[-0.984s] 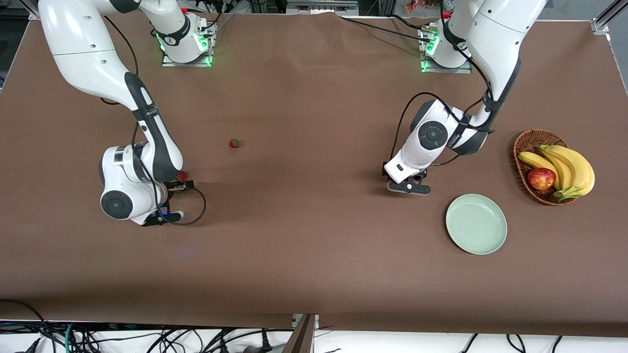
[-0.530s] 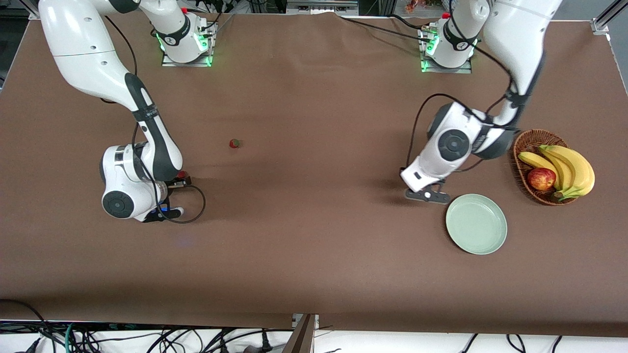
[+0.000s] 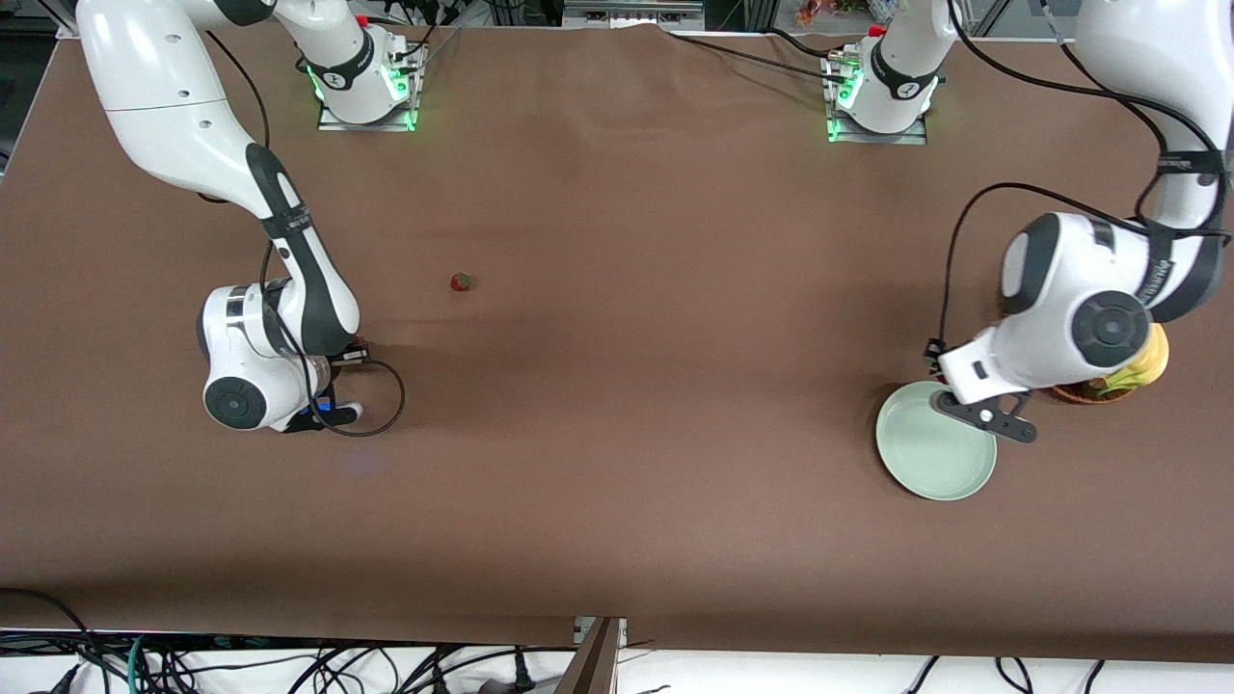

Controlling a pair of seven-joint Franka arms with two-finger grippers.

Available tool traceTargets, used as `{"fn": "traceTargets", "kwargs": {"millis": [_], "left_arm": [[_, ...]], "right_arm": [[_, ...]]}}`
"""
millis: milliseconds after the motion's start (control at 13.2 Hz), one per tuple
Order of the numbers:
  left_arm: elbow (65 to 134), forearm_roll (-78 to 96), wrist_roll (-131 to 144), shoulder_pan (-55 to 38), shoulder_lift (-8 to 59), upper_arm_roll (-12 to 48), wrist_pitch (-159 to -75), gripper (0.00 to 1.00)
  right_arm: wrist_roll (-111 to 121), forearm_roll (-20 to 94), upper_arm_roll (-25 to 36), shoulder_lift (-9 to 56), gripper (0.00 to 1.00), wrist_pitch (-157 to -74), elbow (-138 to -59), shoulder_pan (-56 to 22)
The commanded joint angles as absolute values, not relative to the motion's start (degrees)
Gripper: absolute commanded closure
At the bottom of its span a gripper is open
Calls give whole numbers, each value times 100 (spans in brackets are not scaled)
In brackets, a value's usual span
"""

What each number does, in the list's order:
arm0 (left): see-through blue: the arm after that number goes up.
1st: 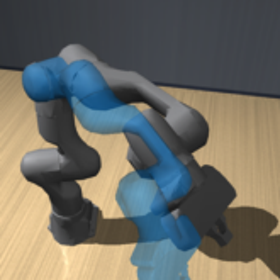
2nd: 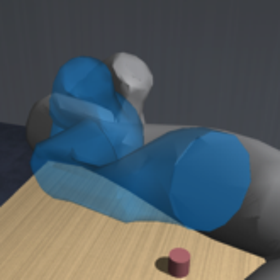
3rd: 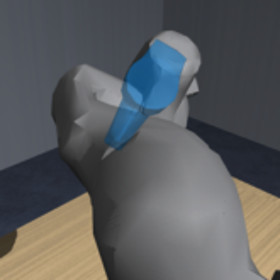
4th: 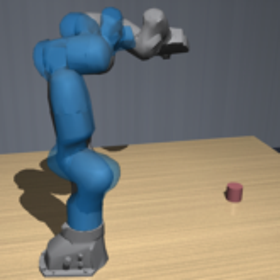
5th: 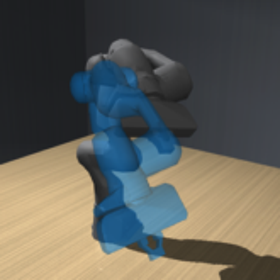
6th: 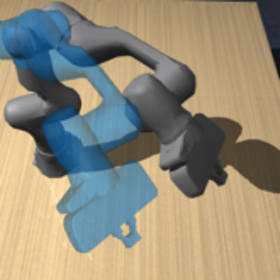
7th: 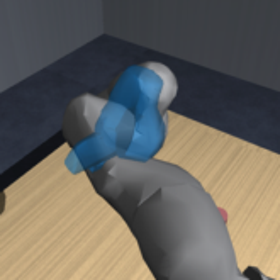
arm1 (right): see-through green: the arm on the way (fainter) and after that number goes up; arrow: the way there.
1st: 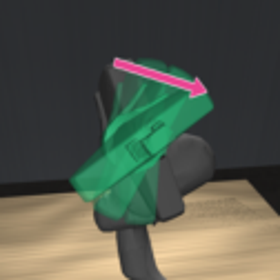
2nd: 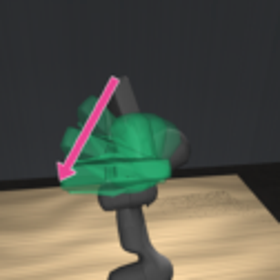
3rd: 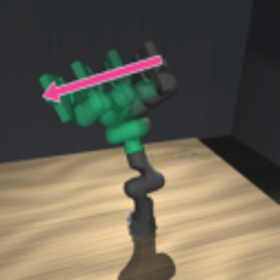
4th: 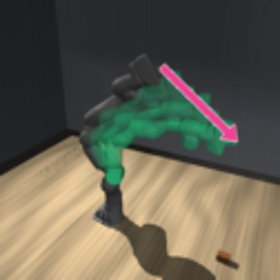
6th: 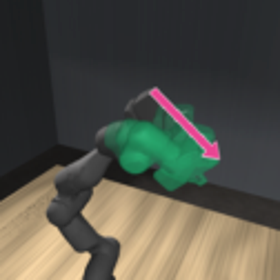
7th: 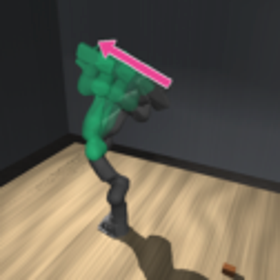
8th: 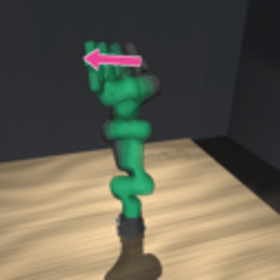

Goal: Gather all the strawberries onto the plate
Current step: 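Drop strawberry on plate with the left gripper while the right gripper lifts another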

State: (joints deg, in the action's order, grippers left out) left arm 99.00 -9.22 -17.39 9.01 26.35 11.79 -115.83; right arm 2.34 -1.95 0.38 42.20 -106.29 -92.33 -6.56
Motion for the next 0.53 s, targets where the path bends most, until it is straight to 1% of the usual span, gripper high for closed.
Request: {"fn": "traceTargets", "kwargs": {"millis": [0, 151, 227, 303, 379, 454], "left_arm": [[9615, -1072, -2345, 1080, 3320, 1257, -12074, 94], [9659, -1081, -2417, 1142, 3628, 1248, -12435, 93], [9650, -1081, -2469, 1203, 3717, 1257, -12506, 87], [9650, -1081, -2487, 1221, 3753, 1257, -12542, 84], [9659, -1081, -2470, 1196, 3753, 1257, -12542, 75], [9650, -1072, -2435, 1187, 3753, 1257, -12533, 44]], "right_arm": [[193, -88, 44, 4008, 100, -10617, -9466, -668], [202, -18, 18, 3999, 100, -10608, -9291, -668], [254, 35, -9, 3990, 100, -10556, -8968, -694], [229, 157, -70, 3999, 100, -10251, -8556, -773], [185, 376, -183, 4043, 100, -10126, -8204, -921], [11, 639, -219, 4078, 100, -10142, -8061, -1036]]}}
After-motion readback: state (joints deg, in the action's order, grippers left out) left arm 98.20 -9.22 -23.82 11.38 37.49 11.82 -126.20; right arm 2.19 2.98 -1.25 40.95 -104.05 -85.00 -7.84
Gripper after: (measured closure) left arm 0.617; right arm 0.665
